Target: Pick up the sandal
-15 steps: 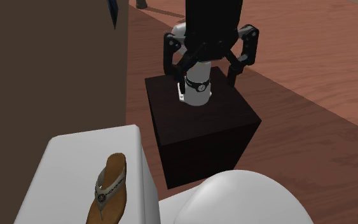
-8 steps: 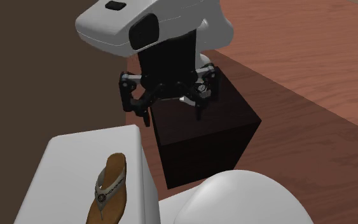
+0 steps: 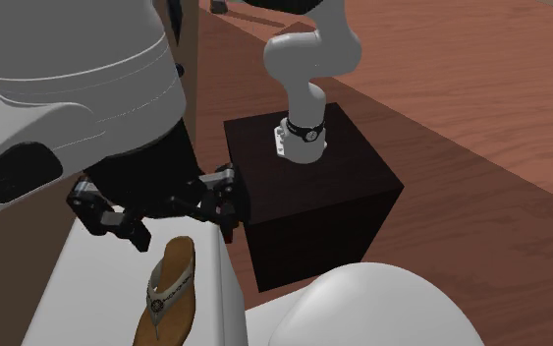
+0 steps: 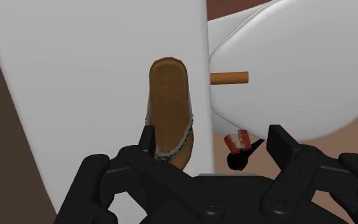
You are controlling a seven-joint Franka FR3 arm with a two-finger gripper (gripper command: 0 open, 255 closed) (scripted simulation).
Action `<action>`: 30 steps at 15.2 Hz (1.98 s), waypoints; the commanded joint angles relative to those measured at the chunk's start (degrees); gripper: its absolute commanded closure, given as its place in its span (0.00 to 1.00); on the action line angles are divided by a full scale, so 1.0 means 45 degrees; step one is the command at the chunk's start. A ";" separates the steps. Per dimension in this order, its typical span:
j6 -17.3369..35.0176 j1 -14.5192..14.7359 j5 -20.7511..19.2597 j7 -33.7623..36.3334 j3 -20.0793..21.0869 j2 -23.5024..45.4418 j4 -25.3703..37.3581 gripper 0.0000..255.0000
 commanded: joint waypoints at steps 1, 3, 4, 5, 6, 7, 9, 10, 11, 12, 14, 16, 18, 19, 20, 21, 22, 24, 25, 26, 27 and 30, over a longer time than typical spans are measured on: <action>0.0046 -0.0250 0.0441 -0.0483 -0.0201 0.1001 0.0767 0.00; -0.0021 -0.0504 0.0754 -0.0826 -0.0300 0.1687 0.1384 0.00; 0.0144 -0.0511 0.0768 -0.0838 -0.0286 0.1707 0.1238 0.00; 0.0308 -0.0513 0.0785 -0.0852 -0.0279 0.1732 0.1095 0.00; 0.0471 -0.0514 0.0804 -0.0867 -0.0273 0.1759 0.0955 0.00; 0.0633 -0.0515 0.0825 -0.0884 -0.0267 0.1789 0.0818 0.00; 0.0955 -0.0518 0.0872 -0.0921 -0.0256 0.1859 0.0555 0.00; 0.1206 -0.0522 0.0915 -0.0953 -0.0246 0.1921 0.0358 0.00; 0.1207 -0.0522 0.0913 -0.0952 -0.0246 0.1918 0.0354 0.00; 0.1206 -0.0522 0.0914 -0.0953 -0.0246 0.1920 0.0357 0.00; 0.1216 -0.0522 0.0918 -0.0953 -0.0245 0.1926 0.0351 1.00; 0.1220 -0.0524 0.0920 -0.0958 -0.0245 0.1931 0.0351 1.00; 0.1216 -0.0527 0.0923 -0.0962 -0.0246 0.1935 0.0358 1.00; 0.1215 -0.0529 0.0927 -0.0965 -0.0246 0.1943 0.0366 1.00; 0.1220 -0.0533 0.0933 -0.0972 -0.0247 0.1954 0.0371 1.00; 0.1222 -0.0534 0.0934 -0.0973 -0.0247 0.1956 0.0370 1.00; 0.1206 -0.0522 0.0915 -0.0953 -0.0246 0.1921 0.0358 1.00; 0.0887 -0.0517 0.0862 -0.0913 -0.0259 0.1843 0.0610 1.00; 0.0726 -0.0515 0.0838 -0.0894 -0.0264 0.1808 0.0741 1.00; 0.0564 -0.0514 0.0816 -0.0877 -0.0270 0.1776 0.0876 1.00; 0.0402 -0.0514 0.0795 -0.0861 -0.0275 0.1747 0.1014 1.00; -0.0091 -0.0517 0.0746 -0.0819 -0.0289 0.1678 0.1448 1.00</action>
